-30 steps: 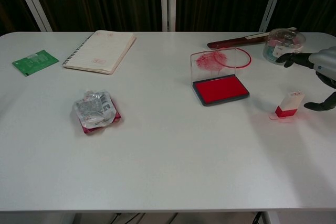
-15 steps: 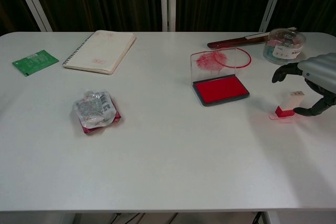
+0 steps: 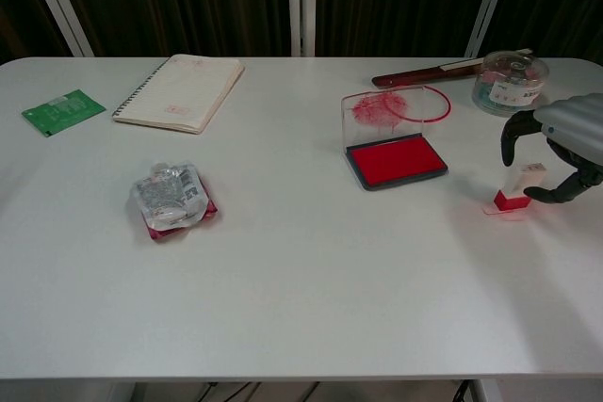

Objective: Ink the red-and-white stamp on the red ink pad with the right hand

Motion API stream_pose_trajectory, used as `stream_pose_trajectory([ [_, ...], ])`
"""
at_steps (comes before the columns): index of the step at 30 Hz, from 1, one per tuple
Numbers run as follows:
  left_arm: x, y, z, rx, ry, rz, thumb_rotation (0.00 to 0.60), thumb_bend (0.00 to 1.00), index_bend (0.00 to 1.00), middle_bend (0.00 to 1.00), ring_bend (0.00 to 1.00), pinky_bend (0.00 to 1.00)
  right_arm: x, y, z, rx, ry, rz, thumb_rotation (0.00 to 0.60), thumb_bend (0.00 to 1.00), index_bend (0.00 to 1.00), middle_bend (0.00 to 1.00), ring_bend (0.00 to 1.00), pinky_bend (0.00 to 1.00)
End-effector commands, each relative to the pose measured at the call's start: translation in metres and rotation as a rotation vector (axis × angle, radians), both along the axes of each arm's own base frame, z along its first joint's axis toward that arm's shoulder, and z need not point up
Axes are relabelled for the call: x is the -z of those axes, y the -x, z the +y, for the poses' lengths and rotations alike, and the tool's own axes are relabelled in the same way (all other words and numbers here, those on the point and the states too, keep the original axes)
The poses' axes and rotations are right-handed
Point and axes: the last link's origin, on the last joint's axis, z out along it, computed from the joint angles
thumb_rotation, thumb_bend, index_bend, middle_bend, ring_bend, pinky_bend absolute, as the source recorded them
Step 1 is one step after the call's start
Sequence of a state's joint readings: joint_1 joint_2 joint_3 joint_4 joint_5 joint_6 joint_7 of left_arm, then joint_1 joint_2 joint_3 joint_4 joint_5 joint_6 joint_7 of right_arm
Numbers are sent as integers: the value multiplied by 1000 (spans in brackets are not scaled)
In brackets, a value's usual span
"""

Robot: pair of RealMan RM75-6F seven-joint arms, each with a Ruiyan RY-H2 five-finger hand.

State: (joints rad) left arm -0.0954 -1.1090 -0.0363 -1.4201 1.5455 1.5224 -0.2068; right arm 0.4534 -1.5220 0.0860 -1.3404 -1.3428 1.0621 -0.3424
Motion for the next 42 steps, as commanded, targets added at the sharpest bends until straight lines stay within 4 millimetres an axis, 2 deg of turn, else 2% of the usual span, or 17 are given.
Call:
stream_pose_trajectory([
  [1,0,0,0,1,1,0,434,192,103,134,131,218,1,-1,0,-3,-2,-2,600,202,458,262,805,992],
  [25,0,1,1,-2,1,-6,435,199,103,134,131,218,3,-2,-2,5,-2,16,600,259,548,321,805,992],
  [42,-1,2,2,-7,2,-9,446,199,103,134,131,218,5,-2,-3,4,7,11,600,270,572,464,805,992],
])
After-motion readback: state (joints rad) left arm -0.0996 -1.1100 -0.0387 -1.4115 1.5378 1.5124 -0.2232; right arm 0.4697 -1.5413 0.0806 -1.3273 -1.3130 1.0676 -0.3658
